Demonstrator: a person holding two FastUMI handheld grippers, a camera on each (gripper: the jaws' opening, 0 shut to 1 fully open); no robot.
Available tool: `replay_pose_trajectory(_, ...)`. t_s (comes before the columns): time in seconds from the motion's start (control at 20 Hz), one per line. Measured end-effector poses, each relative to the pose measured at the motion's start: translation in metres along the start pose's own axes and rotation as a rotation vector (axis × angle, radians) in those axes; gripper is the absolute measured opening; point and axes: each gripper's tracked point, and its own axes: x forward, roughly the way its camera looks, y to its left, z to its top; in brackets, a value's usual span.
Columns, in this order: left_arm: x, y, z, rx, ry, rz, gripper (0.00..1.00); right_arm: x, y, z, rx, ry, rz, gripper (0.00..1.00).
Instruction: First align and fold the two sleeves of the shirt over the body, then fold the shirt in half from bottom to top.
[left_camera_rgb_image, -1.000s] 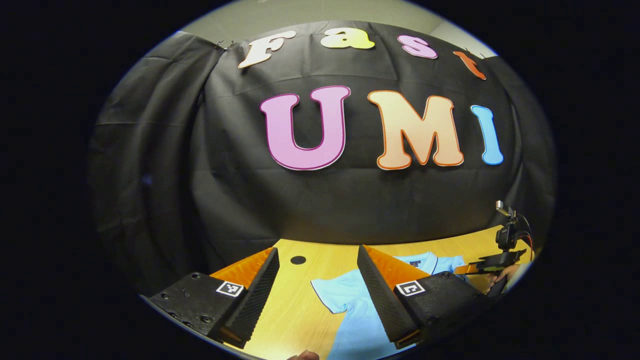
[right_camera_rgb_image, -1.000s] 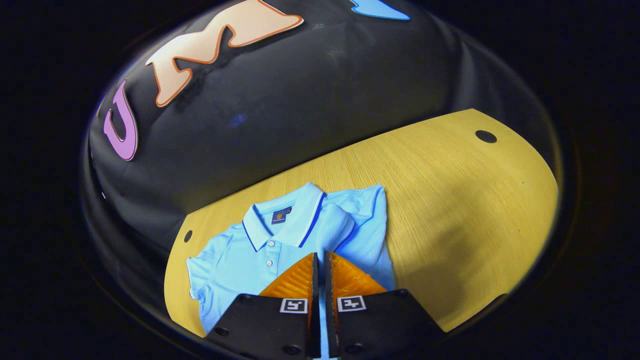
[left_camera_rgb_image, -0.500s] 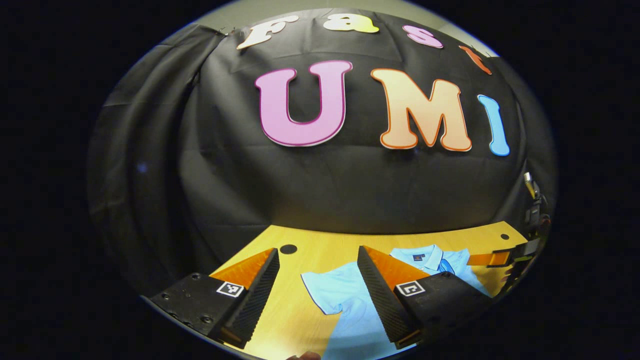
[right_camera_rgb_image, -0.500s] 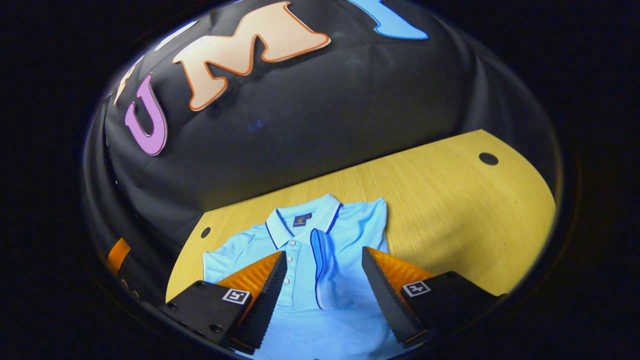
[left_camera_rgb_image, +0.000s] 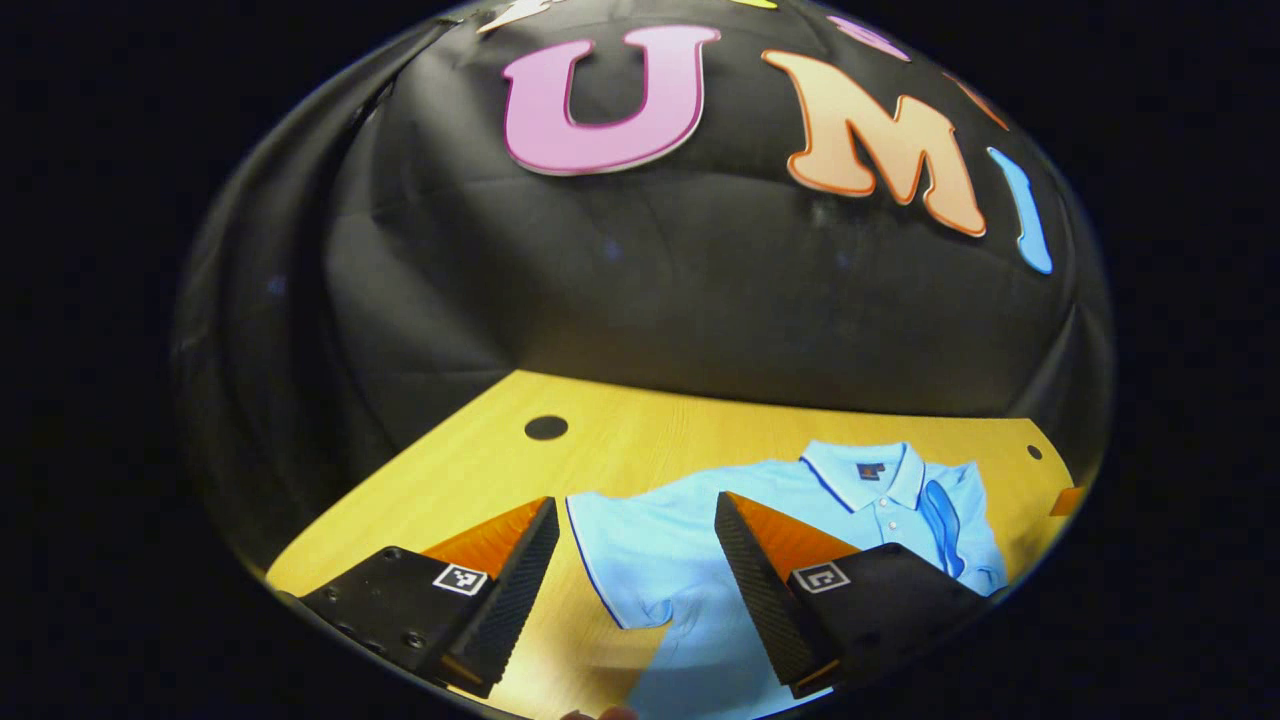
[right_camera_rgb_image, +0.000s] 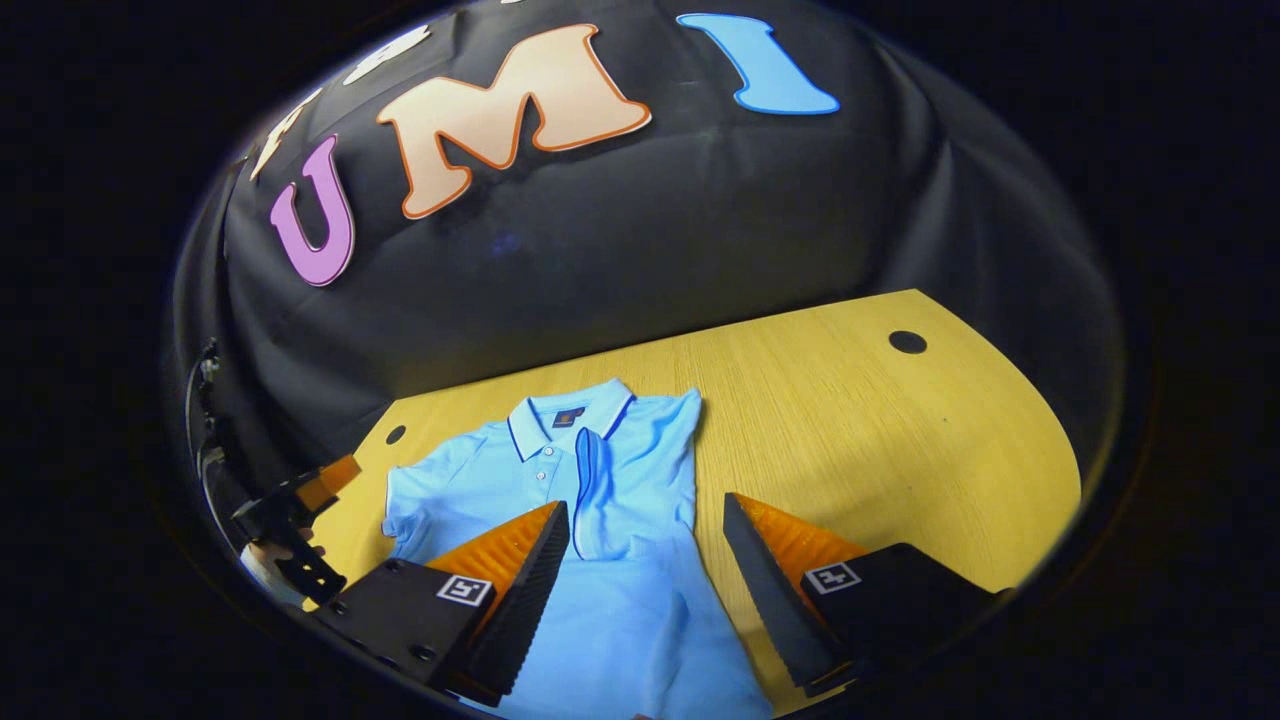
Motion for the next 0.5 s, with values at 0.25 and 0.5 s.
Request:
replay_pose_trajectory(0.25,0.032,0.008,-0.034,-0.027,0.094,0.029,0.94,-0.014,-0.007,0.009,-0.03,-0.039,-0.022,0.97)
replay_pose_trajectory(0.5,0.052,0.014,-0.058,-0.059,0.178,0.062,0.95,-0.022,-0.017,0.015,-0.028,-0.07,-0.058,0.97)
